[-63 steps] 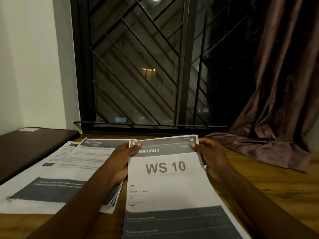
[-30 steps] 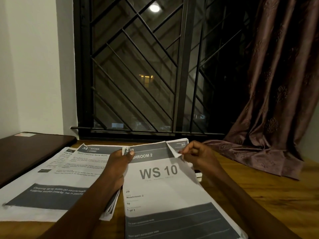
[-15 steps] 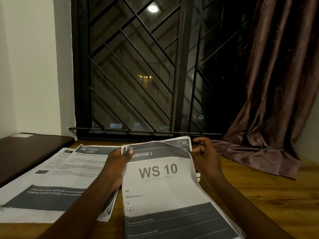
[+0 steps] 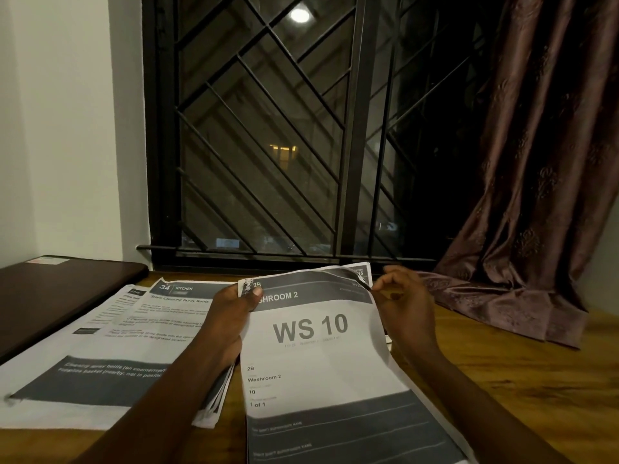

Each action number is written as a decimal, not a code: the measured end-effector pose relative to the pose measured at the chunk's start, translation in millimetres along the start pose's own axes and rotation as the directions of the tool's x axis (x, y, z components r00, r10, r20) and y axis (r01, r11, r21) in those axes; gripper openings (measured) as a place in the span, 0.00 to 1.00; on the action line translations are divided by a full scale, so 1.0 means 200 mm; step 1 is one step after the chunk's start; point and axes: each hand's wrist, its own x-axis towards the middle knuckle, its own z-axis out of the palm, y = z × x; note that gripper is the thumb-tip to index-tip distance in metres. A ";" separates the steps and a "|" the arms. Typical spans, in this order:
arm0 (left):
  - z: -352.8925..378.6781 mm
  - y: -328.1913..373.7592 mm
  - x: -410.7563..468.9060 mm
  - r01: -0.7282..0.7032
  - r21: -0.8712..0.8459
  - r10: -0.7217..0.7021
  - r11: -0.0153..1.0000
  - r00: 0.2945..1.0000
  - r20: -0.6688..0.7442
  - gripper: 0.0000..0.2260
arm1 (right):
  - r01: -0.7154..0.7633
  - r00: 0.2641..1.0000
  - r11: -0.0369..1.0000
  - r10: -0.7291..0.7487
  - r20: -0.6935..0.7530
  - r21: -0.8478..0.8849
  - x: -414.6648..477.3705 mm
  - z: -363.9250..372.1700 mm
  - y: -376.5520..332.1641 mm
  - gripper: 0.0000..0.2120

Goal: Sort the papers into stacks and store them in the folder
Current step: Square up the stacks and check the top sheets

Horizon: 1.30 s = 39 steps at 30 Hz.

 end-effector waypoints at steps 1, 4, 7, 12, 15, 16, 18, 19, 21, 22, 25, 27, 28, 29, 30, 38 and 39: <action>0.00 0.00 0.00 0.002 -0.002 -0.002 1.000 1.000 -0.001 0.05 | 0.026 1.000 1.000 -0.026 -0.018 -0.017 0.00 0.00 0.00 0.09; 0.00 0.01 -0.01 0.000 -0.018 0.000 1.000 1.000 0.004 0.05 | 0.061 0.998 0.998 -0.061 0.018 -0.007 0.00 0.00 -0.01 0.07; 0.00 0.01 -0.01 -0.006 -0.019 0.006 1.000 1.000 0.003 0.05 | 0.046 0.999 0.999 -0.046 0.021 0.026 0.00 0.00 -0.02 0.07; 0.00 0.01 -0.01 -0.017 -0.009 0.017 1.000 1.000 0.009 0.05 | 0.056 0.998 0.998 -0.057 -0.014 -0.024 0.00 0.00 -0.01 0.10; 0.00 0.01 -0.01 -0.011 -0.003 0.012 1.000 1.000 0.003 0.05 | 0.144 0.989 0.983 -0.148 -0.023 -0.112 -0.01 0.00 -0.02 0.14; 0.00 0.01 -0.01 -0.005 -0.008 0.005 1.000 1.000 0.001 0.05 | 0.192 0.980 0.971 -0.197 -0.023 -0.145 -0.02 0.00 -0.02 0.14; 0.00 0.02 -0.01 0.009 -0.019 -0.009 1.000 1.000 -0.003 0.05 | 0.268 0.960 0.941 -0.279 -0.027 -0.207 -0.03 0.00 -0.03 0.11; 0.00 0.02 -0.01 0.014 -0.024 -0.014 1.000 1.000 -0.006 0.05 | 0.294 0.952 0.931 -0.305 -0.017 -0.217 -0.02 0.00 -0.02 0.10; 0.00 0.02 0.00 0.024 -0.031 -0.024 0.999 1.000 -0.013 0.05 | 0.331 0.943 0.928 -0.330 0.038 -0.169 -0.02 0.00 -0.02 0.11; 0.00 0.02 0.00 0.028 -0.030 -0.028 0.999 0.999 -0.014 0.05 | 0.316 0.948 0.941 -0.309 0.077 -0.122 -0.03 0.00 -0.03 0.11; 0.00 0.02 0.01 0.034 -0.018 -0.034 0.999 0.999 -0.011 0.05 | 0.222 0.964 0.974 -0.215 0.154 -0.033 -0.04 0.01 -0.05 0.13; 0.00 0.02 0.01 0.028 -0.032 -0.028 0.999 0.999 -0.019 0.05 | 0.252 0.957 0.967 -0.245 0.153 -0.028 -0.03 0.01 -0.05 0.13; 0.00 0.02 0.01 0.024 -0.038 -0.025 0.999 0.999 -0.023 0.05 | 0.265 0.953 0.964 -0.258 0.161 -0.021 -0.03 0.01 -0.05 0.11; 0.00 0.02 0.01 0.022 -0.042 -0.024 0.999 0.999 -0.029 0.05 | 0.260 0.950 0.966 -0.254 0.181 -0.009 -0.02 0.01 -0.05 0.09; 0.00 0.02 0.01 0.024 -0.047 -0.025 0.999 0.999 -0.031 0.05 | 0.231 0.949 0.973 -0.231 0.214 0.028 -0.03 0.00 -0.06 0.09; 0.00 0.03 0.00 0.015 -0.055 -0.017 0.998 0.999 -0.047 0.05 | -0.336 0.877 0.876 0.158 0.453 0.345 -0.04 0.01 -0.09 0.14; 0.00 0.03 0.00 0.022 -0.065 -0.024 0.998 0.999 -0.034 0.05 | -0.269 0.917 0.911 0.143 0.371 0.313 -0.03 0.03 -0.07 0.11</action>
